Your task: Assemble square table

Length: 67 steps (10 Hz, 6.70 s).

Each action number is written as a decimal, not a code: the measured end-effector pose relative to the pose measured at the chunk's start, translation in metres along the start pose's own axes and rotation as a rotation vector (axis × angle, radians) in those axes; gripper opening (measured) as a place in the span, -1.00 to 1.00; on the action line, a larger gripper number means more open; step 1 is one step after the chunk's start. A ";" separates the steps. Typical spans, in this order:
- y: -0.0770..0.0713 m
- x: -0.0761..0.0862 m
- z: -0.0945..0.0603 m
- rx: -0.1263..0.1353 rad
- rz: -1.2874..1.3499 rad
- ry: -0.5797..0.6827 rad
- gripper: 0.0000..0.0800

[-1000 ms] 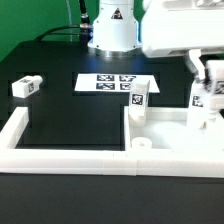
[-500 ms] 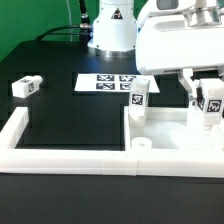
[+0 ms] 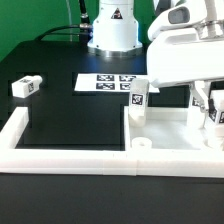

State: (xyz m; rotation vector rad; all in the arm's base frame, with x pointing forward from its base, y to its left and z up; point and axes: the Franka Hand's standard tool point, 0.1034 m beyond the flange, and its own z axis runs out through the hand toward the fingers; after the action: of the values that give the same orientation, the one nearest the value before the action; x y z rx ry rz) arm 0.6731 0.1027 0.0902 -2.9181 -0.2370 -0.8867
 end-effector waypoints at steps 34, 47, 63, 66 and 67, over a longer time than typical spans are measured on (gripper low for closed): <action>0.003 -0.008 -0.001 0.011 -0.029 -0.031 -0.27; 0.004 -0.014 0.012 0.008 -0.029 -0.015 0.60; -0.003 0.001 0.006 0.106 0.042 -0.541 0.62; -0.003 0.000 0.006 0.106 0.054 -0.544 -0.01; -0.004 0.000 0.006 0.085 0.139 -0.548 -0.01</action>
Offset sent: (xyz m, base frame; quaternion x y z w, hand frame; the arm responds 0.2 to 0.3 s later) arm -0.0055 -0.0029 -0.0074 0.0095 -0.0084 -0.0041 0.9999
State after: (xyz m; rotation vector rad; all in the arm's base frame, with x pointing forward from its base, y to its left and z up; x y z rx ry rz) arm 0.6757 0.1075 0.0855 -2.9821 -0.0965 -0.0425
